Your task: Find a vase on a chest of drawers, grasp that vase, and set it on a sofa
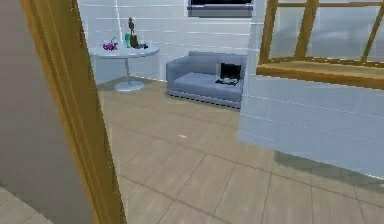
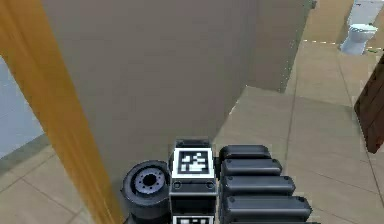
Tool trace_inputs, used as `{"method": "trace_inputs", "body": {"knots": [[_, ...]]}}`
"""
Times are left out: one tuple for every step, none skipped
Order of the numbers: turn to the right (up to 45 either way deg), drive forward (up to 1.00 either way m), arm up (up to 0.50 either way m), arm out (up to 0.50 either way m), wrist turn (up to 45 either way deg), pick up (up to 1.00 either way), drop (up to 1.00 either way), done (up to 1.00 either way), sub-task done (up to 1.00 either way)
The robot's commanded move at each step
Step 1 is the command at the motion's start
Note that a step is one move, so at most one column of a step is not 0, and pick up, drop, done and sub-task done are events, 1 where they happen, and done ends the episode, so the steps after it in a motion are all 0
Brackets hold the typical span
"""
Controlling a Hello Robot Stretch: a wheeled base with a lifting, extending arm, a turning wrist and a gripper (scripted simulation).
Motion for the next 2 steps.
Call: {"method": "trace_inputs", "body": {"knots": [[0.0, 1.0, 0.0, 0.0, 0.0, 0.0, 0.0, 0.0, 0.0], [0.0, 1.0, 0.0, 0.0, 0.0, 0.0, 0.0, 0.0, 0.0]]}}
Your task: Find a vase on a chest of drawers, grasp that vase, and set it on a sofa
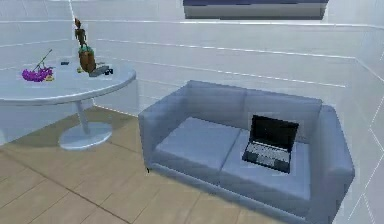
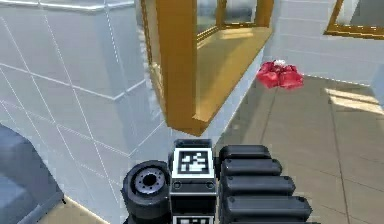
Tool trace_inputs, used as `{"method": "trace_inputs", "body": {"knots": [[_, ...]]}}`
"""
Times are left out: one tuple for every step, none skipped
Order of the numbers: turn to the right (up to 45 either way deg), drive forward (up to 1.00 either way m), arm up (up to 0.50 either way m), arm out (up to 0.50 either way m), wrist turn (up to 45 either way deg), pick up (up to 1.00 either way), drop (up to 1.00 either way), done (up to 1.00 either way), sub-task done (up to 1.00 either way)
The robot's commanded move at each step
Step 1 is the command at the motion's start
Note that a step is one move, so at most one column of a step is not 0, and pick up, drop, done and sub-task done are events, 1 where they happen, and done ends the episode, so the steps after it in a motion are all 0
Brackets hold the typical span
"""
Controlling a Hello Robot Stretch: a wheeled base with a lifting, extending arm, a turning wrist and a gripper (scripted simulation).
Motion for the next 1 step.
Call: {"method": "trace_inputs", "body": {"knots": [[3.0, 0.0, 0.0, 0.0, 0.0, 0.0, 0.0, 0.0, 0.0]]}}
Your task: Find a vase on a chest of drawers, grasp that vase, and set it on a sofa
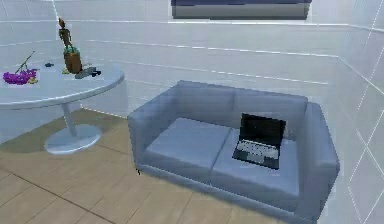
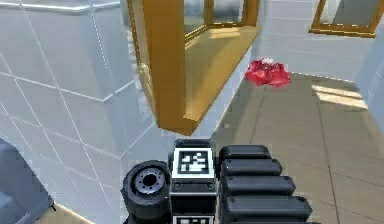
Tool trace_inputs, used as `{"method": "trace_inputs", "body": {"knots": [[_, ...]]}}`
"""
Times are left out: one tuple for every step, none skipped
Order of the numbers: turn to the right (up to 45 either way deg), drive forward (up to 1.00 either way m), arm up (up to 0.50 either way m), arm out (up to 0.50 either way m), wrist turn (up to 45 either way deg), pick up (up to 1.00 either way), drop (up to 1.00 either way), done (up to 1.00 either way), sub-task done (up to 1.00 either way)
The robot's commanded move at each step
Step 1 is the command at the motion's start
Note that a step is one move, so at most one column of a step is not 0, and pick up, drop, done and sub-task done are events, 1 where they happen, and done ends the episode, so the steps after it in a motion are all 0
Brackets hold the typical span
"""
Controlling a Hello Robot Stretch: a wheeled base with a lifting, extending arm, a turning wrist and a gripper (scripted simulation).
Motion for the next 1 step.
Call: {"method": "trace_inputs", "body": {"knots": [[0.0, 0.9, 0.0, 0.0, 0.0, 0.0, 0.0, 0.0, 0.0]]}}
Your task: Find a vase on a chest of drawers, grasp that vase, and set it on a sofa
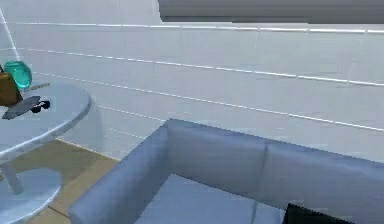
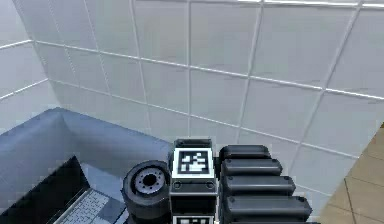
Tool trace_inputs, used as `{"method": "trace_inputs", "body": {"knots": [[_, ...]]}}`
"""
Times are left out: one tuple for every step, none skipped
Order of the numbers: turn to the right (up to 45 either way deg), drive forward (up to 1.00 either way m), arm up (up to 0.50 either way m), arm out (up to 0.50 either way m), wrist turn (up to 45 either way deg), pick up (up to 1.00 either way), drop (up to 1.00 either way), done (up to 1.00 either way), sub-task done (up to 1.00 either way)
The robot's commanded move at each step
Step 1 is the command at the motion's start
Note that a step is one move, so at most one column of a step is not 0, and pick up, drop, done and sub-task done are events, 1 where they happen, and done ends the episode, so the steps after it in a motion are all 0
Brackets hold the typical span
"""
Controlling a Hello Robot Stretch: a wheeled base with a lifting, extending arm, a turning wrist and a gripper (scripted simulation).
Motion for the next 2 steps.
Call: {"method": "trace_inputs", "body": {"knots": [[45.0, 0.0, 0.0, 0.0, 0.0, 0.0, 0.0, 0.0, 0.0], [45.0, 0.0, 0.0, 0.0, 0.0, 0.0, 0.0, 0.0, 0.0]]}}
